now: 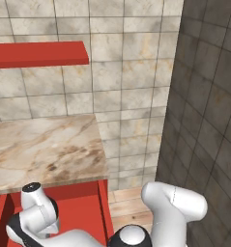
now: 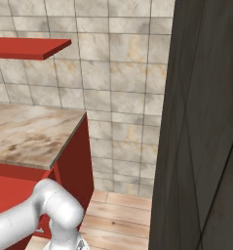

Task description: Take the pizza cutter from the drawer on the left and place it on the dining counter for cutting.

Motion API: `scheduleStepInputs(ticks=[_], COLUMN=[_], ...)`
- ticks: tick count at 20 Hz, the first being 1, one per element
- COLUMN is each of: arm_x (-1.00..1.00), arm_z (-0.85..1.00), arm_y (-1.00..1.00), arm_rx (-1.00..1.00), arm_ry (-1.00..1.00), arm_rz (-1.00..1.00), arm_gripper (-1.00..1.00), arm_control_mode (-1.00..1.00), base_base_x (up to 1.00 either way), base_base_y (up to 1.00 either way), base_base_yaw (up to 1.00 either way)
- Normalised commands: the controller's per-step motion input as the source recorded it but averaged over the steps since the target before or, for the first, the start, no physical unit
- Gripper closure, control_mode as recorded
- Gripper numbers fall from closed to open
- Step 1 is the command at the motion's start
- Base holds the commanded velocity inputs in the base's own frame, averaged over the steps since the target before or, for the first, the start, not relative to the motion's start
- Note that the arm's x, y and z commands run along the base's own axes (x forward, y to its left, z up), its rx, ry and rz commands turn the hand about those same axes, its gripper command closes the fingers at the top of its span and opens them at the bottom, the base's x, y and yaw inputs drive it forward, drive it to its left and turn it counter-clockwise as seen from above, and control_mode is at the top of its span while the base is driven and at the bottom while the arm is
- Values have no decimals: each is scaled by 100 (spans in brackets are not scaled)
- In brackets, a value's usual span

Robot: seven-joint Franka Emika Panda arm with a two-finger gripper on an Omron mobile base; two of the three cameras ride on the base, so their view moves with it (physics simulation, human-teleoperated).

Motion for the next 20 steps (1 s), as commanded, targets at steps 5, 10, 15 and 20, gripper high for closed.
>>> scheduleStepInputs(ticks=[5,10,15,20], arm_x=[4,4,0,0], arm_z=[-21,-21,-21,-18], arm_y=[0,0,0,7], arm_rx=[0,0,0,0], arm_ry=[0,3,3,2], arm_rz=[0,0,0,0], arm_gripper=[-100,-100,-100,-100], arm_control_mode=[-100,-100,-100,-100], base_base_x=[0,0,0,0], base_base_y=[0,0,0,0], base_base_yaw=[0,0,0,0])
